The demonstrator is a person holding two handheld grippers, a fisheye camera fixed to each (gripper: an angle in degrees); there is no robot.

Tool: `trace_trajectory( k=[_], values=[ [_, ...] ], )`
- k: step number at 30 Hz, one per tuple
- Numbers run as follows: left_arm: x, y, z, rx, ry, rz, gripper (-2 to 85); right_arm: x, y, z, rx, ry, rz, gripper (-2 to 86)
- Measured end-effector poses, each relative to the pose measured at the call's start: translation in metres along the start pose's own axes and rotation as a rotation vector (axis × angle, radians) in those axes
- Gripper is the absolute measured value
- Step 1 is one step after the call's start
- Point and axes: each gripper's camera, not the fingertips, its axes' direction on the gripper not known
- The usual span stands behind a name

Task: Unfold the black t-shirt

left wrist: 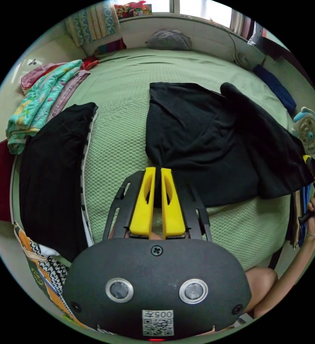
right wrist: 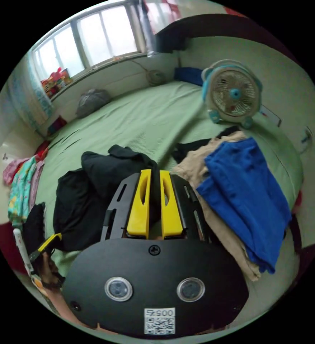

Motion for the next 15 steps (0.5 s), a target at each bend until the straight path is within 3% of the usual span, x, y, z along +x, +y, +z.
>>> trace_trajectory(
  k=[5,10,15],
  values=[
    [0.001,0.004,-0.006,0.011,-0.012,-0.004,3.5,0.020,0.001,-0.002,-0.031,0.101,0.067,2.4],
    [-0.004,0.010,-0.015,0.019,0.019,-0.005,2.8,-0.005,0.006,0.001,-0.098,-0.096,-0.063,4.9],
    [-0.015,0.029,-0.030,0.010,-0.042,-0.030,2.1,-0.058,0.018,0.020,-0.200,-0.135,-0.238,5.3]
  ],
)
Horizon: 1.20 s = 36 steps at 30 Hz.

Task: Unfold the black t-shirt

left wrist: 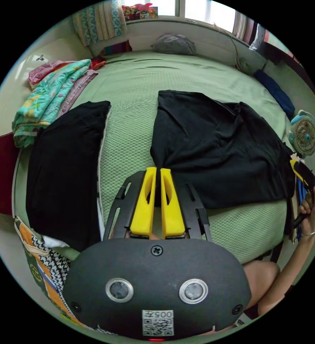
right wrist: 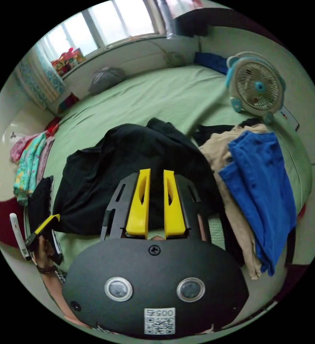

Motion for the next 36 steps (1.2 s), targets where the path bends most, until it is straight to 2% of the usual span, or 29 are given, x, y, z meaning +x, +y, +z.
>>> trace_trajectory(
  k=[3,8,12,15,23,25,28,36],
  values=[
    [-0.014,0.015,-0.009,-0.014,-0.042,-0.056,2.0,-0.026,0.000,0.010,-0.026,-0.017,-0.065,5.3],
    [-0.032,0.030,-0.016,-0.062,0.005,-0.107,2.6,-0.055,0.007,0.023,-0.071,-0.034,-0.130,5.2],
    [-0.036,0.037,-0.038,0.026,-0.059,-0.141,1.5,-0.061,0.011,0.026,-0.071,-0.014,-0.136,5.1],
    [-0.028,0.035,-0.041,0.069,-0.001,-0.108,0.5,-0.058,0.012,0.029,-0.075,-0.013,-0.136,4.8],
    [0.022,-0.002,-0.009,0.004,0.144,0.044,4.4,-0.046,0.003,0.078,-0.180,0.088,-0.084,2.2],
    [0.033,-0.013,-0.002,-0.019,0.164,0.063,4.5,-0.042,0.000,0.079,-0.164,0.126,-0.046,0.3],
    [0.045,-0.024,0.000,-0.040,0.187,0.103,4.5,-0.044,-0.002,0.075,-0.159,0.081,-0.039,0.4],
    [0.066,-0.035,0.004,-0.068,0.145,0.215,4.8,-0.085,-0.007,0.037,0.053,0.075,-0.183,8.5]
  ],
)
